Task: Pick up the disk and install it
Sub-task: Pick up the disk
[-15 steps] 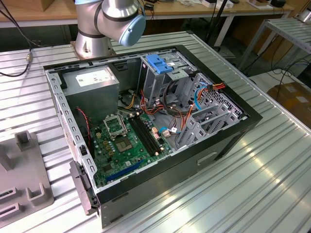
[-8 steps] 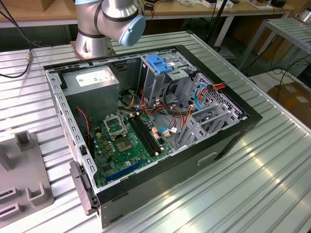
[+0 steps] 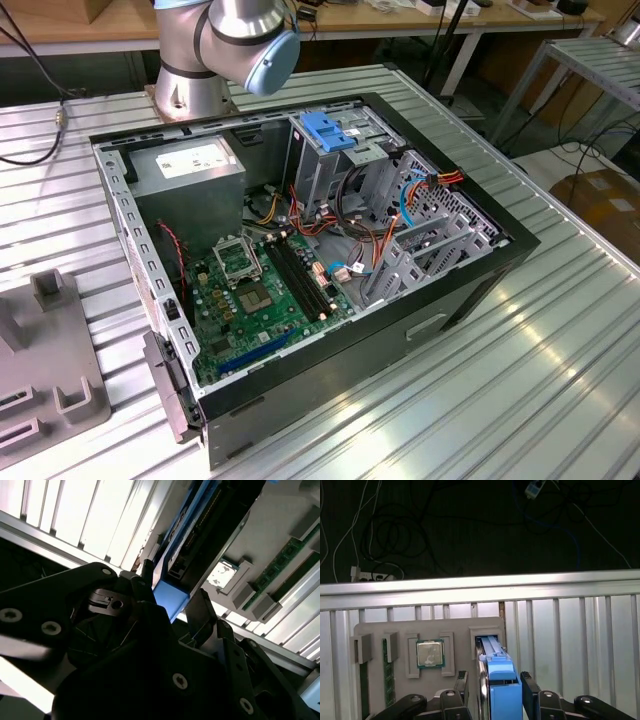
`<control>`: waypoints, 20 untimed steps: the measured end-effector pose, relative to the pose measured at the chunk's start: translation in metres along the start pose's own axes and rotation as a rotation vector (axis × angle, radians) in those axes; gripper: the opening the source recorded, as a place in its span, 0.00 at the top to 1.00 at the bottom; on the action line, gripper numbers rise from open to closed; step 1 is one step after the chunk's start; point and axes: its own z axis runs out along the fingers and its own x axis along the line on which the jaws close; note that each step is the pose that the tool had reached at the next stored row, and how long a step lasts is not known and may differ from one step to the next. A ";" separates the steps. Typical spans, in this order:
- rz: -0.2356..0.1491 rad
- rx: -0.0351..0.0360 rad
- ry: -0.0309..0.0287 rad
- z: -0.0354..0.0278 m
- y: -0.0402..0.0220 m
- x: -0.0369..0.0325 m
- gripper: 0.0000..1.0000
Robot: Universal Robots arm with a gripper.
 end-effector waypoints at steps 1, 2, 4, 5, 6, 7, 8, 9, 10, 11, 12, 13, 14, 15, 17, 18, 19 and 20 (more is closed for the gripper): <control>0.000 -0.0002 0.0002 0.0001 0.0000 0.0000 0.48; 0.000 -0.0003 0.0003 0.0002 0.0000 0.0000 0.55; 0.000 0.0001 0.0001 0.0005 0.0000 0.0000 0.55; 0.000 0.0001 0.0001 0.0008 0.0000 -0.0001 0.55; -0.001 0.0001 0.0001 0.0011 0.0000 -0.0002 0.55; -0.001 0.0000 0.0002 0.0012 0.0000 -0.0002 0.55; -0.002 -0.0001 0.0002 0.0013 0.0000 -0.0002 0.55; -0.003 0.0001 0.0001 0.0016 0.0000 -0.0005 0.55; -0.004 0.0002 0.0000 0.0017 0.0000 -0.0008 0.55; -0.007 0.0000 0.0002 0.0017 0.0001 -0.0012 0.55; -0.009 -0.0001 0.0003 0.0017 0.0000 -0.0012 0.55; -0.014 -0.0003 0.0004 0.0018 0.0000 -0.0013 0.55; -0.019 -0.0003 0.0004 0.0019 0.0000 -0.0013 0.55; -0.024 -0.0003 0.0005 0.0019 -0.0001 -0.0014 0.55; -0.032 -0.0005 0.0007 0.0020 -0.0002 -0.0015 0.55; -0.033 -0.0006 0.0007 0.0020 -0.0002 -0.0016 0.55; -0.033 -0.0006 0.0007 0.0020 -0.0002 -0.0016 0.55; -0.033 -0.0005 0.0010 0.0021 -0.0002 -0.0016 0.55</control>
